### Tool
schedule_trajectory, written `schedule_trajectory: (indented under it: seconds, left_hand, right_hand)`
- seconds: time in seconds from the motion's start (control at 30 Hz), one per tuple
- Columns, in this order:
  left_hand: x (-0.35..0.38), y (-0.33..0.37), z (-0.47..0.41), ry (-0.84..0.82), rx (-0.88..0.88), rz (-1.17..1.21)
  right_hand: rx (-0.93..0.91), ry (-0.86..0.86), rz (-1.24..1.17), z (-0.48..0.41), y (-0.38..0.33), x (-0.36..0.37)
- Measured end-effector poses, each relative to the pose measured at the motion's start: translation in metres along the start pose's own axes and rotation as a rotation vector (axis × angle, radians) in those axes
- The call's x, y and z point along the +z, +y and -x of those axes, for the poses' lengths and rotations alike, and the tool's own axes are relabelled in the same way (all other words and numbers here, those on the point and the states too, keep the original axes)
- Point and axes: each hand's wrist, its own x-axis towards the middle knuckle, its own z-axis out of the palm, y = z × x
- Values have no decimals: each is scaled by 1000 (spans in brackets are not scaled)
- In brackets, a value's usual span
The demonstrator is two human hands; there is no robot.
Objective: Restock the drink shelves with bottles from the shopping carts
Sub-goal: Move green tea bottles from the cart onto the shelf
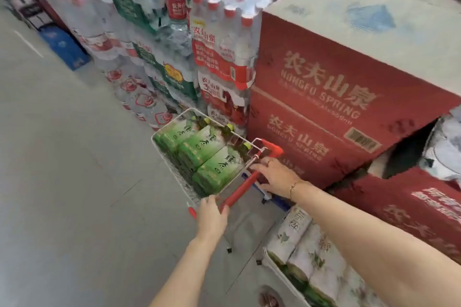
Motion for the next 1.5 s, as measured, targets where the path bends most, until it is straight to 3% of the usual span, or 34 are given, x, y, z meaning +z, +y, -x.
schedule_trajectory:
  seconds: [0.13,0.37,0.63,0.83,1.2,1.5]
  left_hand:
    - [35,-1,-13,27,-66,57]
    - [57,-1,-16,304,-121,144]
    - [58,-24,6,283,-206,211]
    - [81,-27,66,269,-309,246]
    - [86,-58,149,357,-449,346]
    - [57,-142,167,369,-538,296]
  right_hand:
    - [-72,-77,95,-34,26,8]
    - [-215,-85,150,-65,58,27]
    - [-267,-64,63,-45,45,55]
    - [-336,-191,124,-10,35,66]
    - [-468,-339,189,13,-30,94]
    - [-543,-376,243,-10,-129,117]
